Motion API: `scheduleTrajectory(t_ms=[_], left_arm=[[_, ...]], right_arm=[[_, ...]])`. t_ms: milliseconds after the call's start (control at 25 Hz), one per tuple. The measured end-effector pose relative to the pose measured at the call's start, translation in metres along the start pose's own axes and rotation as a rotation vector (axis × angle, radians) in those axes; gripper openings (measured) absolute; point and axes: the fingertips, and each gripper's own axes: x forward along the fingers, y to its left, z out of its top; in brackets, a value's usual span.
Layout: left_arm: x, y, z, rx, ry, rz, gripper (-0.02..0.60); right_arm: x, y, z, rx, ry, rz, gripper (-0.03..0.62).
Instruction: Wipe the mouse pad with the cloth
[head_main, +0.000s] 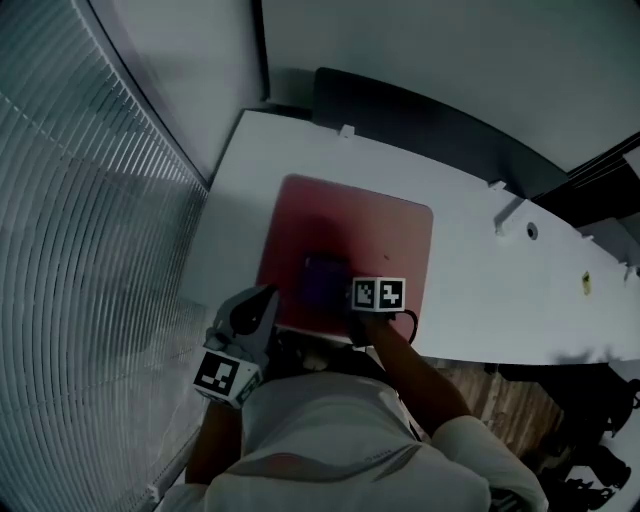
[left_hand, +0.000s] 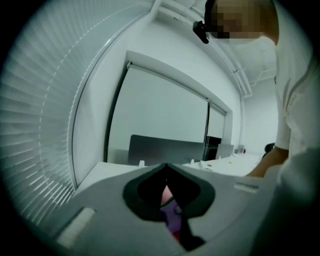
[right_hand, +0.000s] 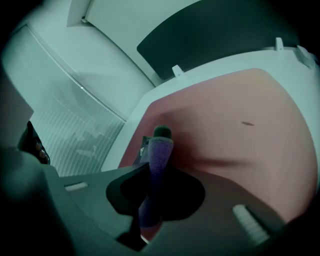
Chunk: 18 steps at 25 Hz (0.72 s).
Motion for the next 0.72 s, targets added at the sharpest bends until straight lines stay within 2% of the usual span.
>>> scheduleTrajectory(t_ms=[360, 560, 720], left_arm=[[0.044, -0.072, -0.001, 0.025, 0.007, -0.115, 0.000], [0.053, -0.101, -0.008, 0.029, 0.012, -0.136, 0.000], [0.056, -0.121, -0.011, 0.049, 0.013, -0.152, 0.000]], right_arm=[[-0.087, -0.088, -0.015, 0.055, -0.075, -0.107, 0.049], [-0.129, -0.138, -0.025, 0.084, -0.117, -0.176, 0.049], [-0.162, -0.169, -0.031, 0.059, -0.144, -0.239, 0.049]])
